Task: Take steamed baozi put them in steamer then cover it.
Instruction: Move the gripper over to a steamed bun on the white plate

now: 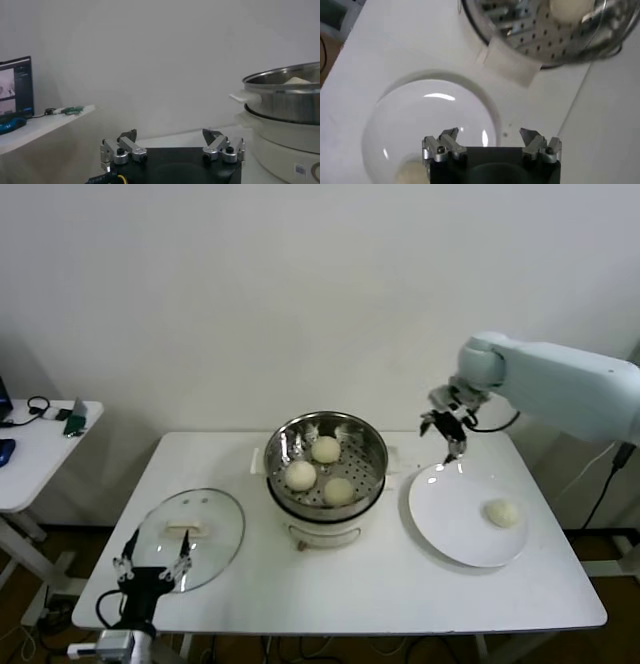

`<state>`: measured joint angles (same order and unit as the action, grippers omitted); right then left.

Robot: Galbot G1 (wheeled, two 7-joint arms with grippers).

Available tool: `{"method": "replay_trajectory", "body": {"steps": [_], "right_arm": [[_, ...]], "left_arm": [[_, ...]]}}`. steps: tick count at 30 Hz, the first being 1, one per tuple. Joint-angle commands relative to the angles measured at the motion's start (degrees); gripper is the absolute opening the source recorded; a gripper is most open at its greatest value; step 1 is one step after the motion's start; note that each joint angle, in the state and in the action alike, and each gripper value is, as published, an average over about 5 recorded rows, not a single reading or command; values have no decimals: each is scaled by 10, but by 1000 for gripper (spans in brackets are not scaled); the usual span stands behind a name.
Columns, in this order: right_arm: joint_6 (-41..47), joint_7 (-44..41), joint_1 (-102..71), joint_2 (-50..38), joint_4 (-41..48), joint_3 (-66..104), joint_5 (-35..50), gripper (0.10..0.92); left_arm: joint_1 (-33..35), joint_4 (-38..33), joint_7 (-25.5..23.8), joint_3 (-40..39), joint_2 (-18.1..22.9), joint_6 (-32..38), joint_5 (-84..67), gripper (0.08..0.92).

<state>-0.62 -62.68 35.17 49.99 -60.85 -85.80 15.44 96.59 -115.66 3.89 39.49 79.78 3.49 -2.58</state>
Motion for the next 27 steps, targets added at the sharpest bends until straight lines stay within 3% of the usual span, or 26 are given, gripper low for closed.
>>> {"method": "replay_trajectory", "body": {"steps": [1, 14, 27], "right_arm": [[65, 13, -133, -109, 39, 86, -56, 823], [21, 13, -286, -74, 163, 260, -194, 823], [17, 9, -308, -39, 193, 284, -215, 823]], "left_arm": [[2, -3, 0, 0, 0, -1, 4, 823], [4, -1, 2, -7, 9, -5, 24, 823], [1, 0, 3, -8, 9, -8, 29, 823]]}}
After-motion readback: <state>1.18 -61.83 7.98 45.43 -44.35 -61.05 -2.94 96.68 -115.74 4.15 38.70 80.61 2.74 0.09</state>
